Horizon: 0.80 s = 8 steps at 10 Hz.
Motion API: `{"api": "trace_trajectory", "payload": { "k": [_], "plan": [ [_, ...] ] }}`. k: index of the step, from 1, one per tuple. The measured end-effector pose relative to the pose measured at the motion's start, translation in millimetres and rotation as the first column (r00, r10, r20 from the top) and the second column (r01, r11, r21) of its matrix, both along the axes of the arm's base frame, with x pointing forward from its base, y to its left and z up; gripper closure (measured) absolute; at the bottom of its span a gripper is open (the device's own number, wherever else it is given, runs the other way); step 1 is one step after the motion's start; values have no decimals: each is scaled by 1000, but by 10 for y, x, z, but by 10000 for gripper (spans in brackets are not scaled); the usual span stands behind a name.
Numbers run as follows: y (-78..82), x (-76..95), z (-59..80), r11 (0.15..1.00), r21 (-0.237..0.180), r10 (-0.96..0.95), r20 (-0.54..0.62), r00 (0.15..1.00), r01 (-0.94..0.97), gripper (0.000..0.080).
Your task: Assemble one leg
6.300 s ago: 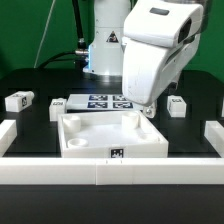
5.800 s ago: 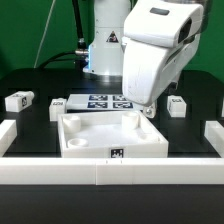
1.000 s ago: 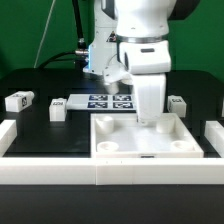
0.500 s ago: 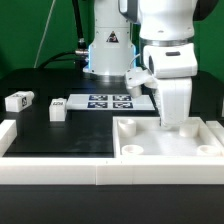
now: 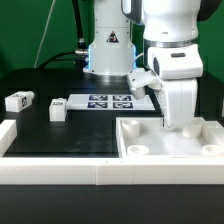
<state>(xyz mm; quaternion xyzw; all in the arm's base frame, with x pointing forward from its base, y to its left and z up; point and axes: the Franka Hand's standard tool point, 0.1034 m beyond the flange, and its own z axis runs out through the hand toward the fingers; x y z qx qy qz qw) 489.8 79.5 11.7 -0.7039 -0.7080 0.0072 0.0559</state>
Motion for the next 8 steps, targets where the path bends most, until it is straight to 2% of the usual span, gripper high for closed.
{"api": "trace_trajectory", "payload": {
  "k": [1, 2, 3, 4, 5, 6, 7, 8],
  "plan": [
    [-4, -2, -4, 1000, 0, -1, -1, 1000, 1, 735],
    [-7, -3, -6, 1000, 0, -1, -1, 1000, 1, 513],
    [-8, -3, -7, 1000, 0, -1, -1, 1000, 1, 513],
    [-10, -3, -8, 1000, -1, -2, -2, 1000, 2, 315],
    [-12, -4, -8, 1000, -1, -2, -2, 1000, 2, 205],
    [-14, -4, -9, 1000, -1, -2, -2, 1000, 2, 205],
    [-15, -4, -9, 1000, -1, -3, -2, 1000, 3, 159],
    [-16, -4, -10, 1000, -1, -3, -2, 1000, 3, 152]
  ]
}}
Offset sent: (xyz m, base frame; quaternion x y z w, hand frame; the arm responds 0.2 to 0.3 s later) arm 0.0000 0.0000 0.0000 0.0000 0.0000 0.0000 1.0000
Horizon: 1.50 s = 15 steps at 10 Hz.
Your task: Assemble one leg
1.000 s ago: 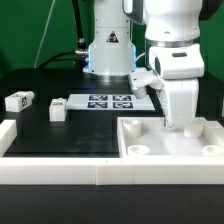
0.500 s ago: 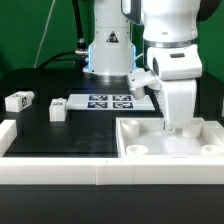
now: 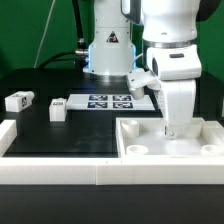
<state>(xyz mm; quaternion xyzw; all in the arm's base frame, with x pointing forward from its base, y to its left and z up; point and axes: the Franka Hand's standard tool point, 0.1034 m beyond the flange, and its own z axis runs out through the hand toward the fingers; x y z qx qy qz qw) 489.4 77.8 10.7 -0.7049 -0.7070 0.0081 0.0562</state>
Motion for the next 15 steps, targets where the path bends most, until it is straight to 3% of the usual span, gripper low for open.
{"api": "trace_trajectory", "payload": {
  "k": [2, 4, 6, 9, 11, 12, 15],
  "plan": [
    [8, 0, 32, 1000, -5, -15, -4, 1000, 15, 152],
    [68, -4, 324, 999, -28, -40, 22, 999, 41, 150],
    [106, -44, 507, 997, -40, -61, 36, 998, 62, 150],
    [96, -53, 469, 991, -43, -127, 29, 991, 128, 150],
    [101, -54, 468, 955, -51, -291, 24, 956, 292, 150],
    [112, -61, 469, 916, -58, -397, 23, 918, 398, 150],
    [281, -232, 473, 655, -77, -752, 27, 658, 752, 150]
  ]
}}
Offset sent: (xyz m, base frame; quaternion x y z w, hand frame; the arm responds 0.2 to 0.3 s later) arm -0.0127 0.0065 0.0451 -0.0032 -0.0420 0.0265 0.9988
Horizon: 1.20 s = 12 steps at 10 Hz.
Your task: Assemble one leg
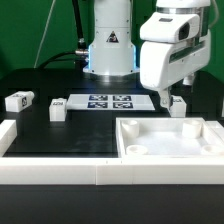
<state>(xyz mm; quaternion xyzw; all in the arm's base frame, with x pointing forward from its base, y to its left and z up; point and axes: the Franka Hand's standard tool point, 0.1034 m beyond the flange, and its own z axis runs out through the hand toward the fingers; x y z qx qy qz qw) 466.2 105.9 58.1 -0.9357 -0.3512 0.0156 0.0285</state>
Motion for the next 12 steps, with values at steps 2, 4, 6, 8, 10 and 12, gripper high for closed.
{"api": "trace_trajectory", "payload": {
  "k": [2, 4, 6, 8, 10, 12],
  "plan": [
    [142, -69, -48, 976, 8, -217, -31, 976, 217, 150],
    [432, -133, -62, 872, -2, -489, -48, 871, 489, 150],
    [617, -136, -37, 751, -25, -660, -65, 749, 660, 150],
    [637, -86, -2, 655, -37, -755, -78, 651, 755, 150],
    [668, -102, -5, 547, -51, -836, -90, 541, 836, 150],
    [759, -143, -11, 489, -55, -871, -91, 483, 871, 150]
  ]
}}
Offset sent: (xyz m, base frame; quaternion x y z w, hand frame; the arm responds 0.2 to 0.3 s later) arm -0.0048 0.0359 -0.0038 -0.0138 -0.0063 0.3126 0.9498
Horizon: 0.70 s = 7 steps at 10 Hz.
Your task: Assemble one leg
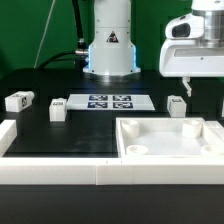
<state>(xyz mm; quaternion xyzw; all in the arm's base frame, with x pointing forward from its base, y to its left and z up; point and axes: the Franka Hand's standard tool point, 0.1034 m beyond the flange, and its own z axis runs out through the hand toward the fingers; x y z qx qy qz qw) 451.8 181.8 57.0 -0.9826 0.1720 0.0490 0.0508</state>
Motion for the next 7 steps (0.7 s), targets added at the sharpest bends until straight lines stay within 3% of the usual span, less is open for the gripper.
{"api": "trace_trajectory", "payload": {
  "k": [2, 4, 7],
  "plan": [
    [163, -50, 36, 1000, 3, -13, -31, 999, 13, 150],
    [151, -31, 35, 1000, 5, -7, -30, 1000, 7, 150],
    [107, -79, 16, 999, 40, 26, -218, 976, -18, 150]
  ]
}}
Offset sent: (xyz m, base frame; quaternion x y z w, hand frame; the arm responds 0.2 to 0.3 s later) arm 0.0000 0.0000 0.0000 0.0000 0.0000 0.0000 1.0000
